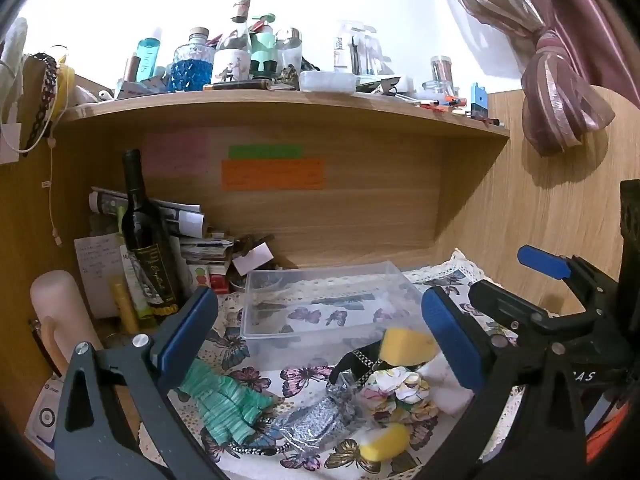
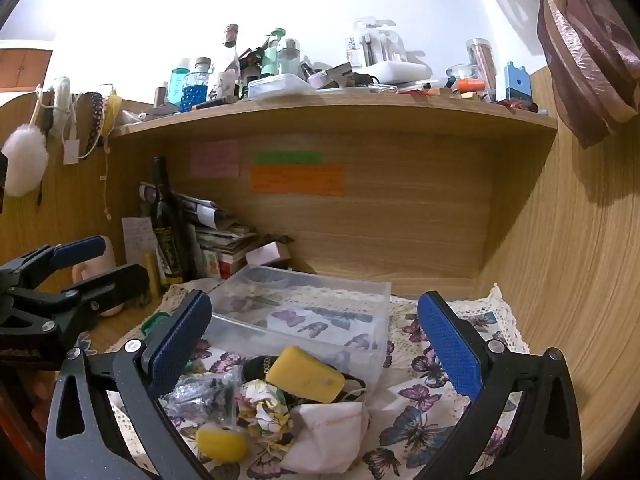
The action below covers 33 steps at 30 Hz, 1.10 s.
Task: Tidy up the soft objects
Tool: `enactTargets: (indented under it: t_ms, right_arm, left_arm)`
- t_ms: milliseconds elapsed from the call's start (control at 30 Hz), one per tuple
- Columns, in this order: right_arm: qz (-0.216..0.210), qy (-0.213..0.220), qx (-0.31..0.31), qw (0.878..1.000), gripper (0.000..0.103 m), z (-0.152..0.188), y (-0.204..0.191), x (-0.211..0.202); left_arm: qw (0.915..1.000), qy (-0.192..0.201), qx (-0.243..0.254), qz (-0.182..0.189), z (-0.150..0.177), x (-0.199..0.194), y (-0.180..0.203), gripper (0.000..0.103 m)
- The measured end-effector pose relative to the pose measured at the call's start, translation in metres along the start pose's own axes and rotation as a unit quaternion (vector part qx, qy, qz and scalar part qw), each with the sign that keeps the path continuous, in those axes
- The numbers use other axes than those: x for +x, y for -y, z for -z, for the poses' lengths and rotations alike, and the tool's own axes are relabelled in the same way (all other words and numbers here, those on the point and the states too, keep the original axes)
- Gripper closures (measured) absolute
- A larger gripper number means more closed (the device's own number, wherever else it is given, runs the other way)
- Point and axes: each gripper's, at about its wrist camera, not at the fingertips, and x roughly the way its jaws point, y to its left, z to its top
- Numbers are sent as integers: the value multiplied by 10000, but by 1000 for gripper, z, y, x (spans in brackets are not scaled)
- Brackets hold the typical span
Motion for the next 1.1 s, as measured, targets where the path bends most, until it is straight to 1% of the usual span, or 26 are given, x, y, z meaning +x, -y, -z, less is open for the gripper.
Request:
enactTargets:
  t_ms: [433, 800, 933, 1100]
  right_arm:
    - [-72, 6, 94, 9999, 0, 1, 3, 0]
    - [21, 47, 186, 9998, 0, 0, 5, 0]
    - [104, 130, 192, 9997, 0, -1, 4, -2]
    - [66, 191, 235, 9995, 0, -4, 5, -4]
  left_arm:
    - [10000, 33, 15, -46, 0, -1, -1, 0]
    - [9999, 96, 30, -103, 0, -1, 0, 0]
    - [9999, 94, 38, -99, -1, 0, 0, 0]
    - [9998, 135, 63, -137, -1, -1, 0, 0]
